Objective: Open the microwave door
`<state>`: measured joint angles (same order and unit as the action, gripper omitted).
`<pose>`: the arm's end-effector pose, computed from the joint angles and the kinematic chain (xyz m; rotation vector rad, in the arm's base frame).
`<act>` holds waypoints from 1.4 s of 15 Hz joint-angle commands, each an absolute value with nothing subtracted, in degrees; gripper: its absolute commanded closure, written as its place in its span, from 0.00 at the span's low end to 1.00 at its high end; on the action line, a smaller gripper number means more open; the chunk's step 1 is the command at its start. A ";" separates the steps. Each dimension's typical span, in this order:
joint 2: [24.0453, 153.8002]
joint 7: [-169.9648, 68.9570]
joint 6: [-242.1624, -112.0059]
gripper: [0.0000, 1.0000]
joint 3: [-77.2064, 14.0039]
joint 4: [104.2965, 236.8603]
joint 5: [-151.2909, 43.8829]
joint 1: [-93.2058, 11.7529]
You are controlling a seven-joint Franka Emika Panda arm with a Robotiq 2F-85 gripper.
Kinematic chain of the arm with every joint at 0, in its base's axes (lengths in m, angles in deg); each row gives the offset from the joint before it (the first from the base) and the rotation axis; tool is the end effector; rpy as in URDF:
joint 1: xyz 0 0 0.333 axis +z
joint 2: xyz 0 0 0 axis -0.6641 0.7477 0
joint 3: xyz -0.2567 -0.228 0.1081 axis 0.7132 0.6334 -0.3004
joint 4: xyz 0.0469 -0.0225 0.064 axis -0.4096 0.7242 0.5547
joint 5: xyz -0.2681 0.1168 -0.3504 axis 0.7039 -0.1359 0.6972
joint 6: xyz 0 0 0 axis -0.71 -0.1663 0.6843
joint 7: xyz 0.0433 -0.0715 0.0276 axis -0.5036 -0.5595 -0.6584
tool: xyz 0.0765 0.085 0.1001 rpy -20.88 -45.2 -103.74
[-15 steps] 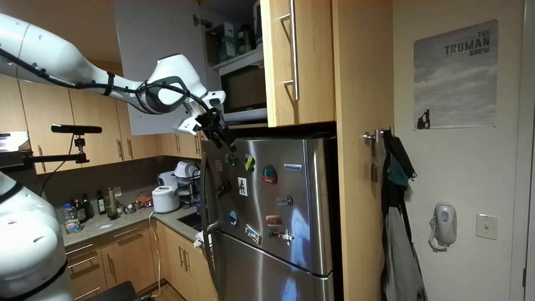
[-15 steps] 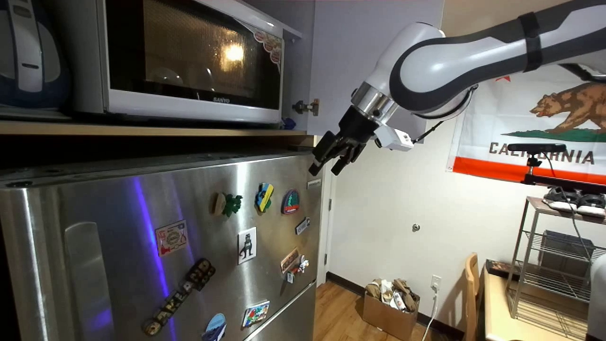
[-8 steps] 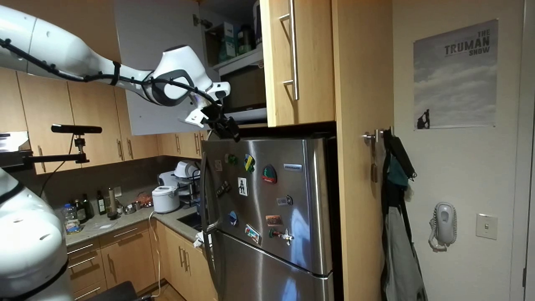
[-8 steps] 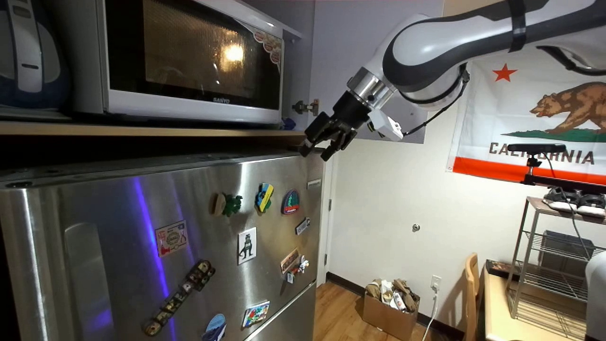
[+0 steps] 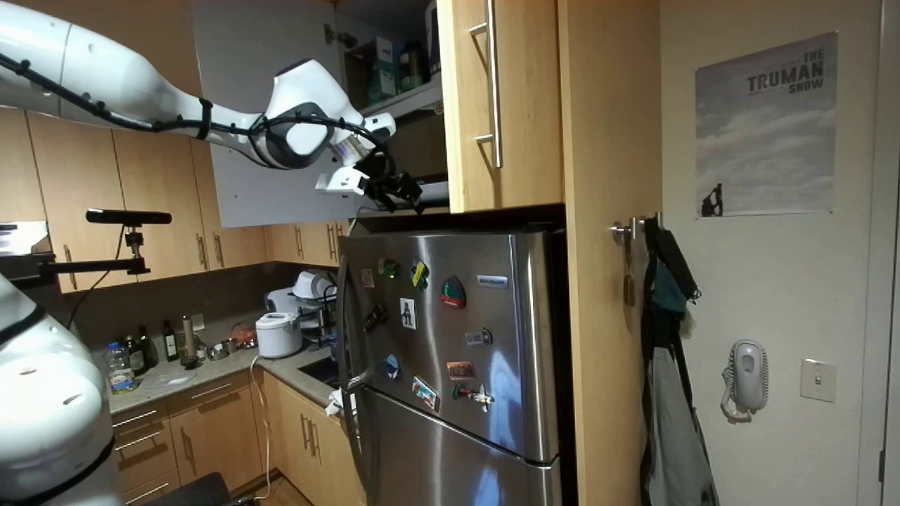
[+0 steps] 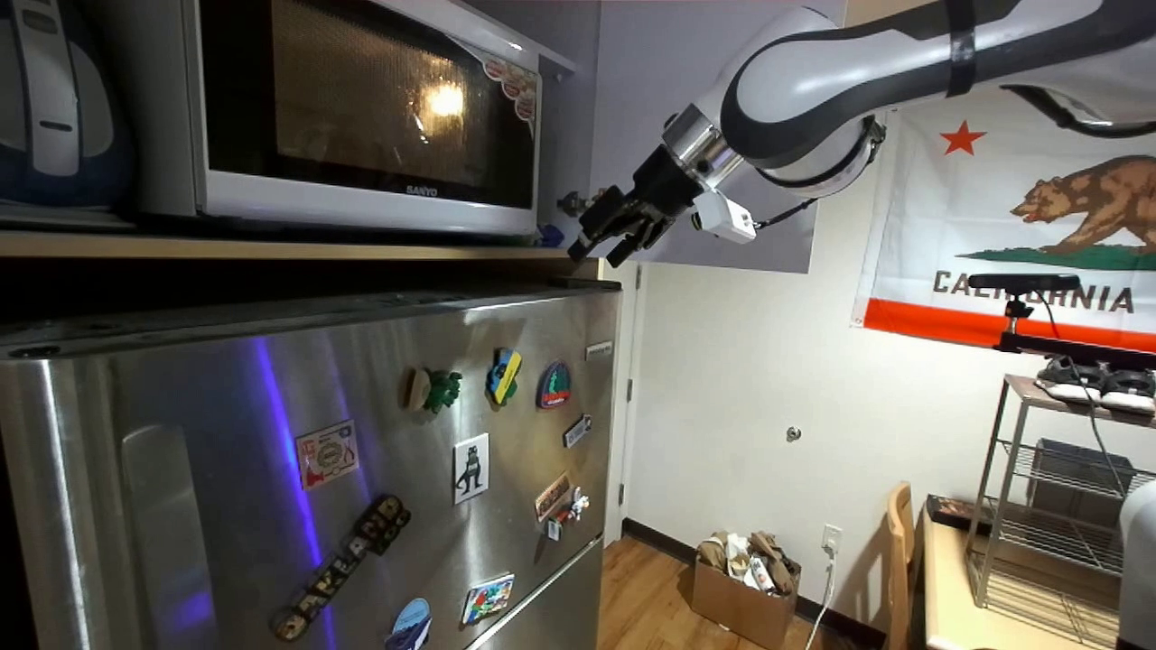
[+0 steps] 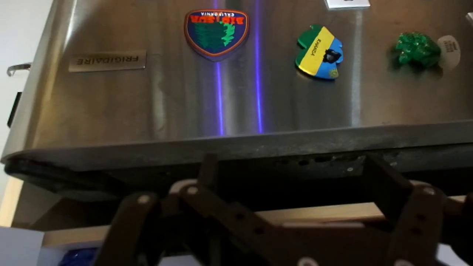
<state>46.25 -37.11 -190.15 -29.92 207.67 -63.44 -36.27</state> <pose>0.5402 -0.0090 0.6209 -2.8307 -0.0933 -1.1613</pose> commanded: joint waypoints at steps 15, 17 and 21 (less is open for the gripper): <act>54.55 -28.51 -197.75 0.00 -23.91 198.18 -77.37 -30.96; 55.94 -25.98 -198.30 0.00 -22.85 196.29 -79.32 -30.64; 57.92 -22.83 -199.00 0.00 -19.94 192.16 -82.10 -29.53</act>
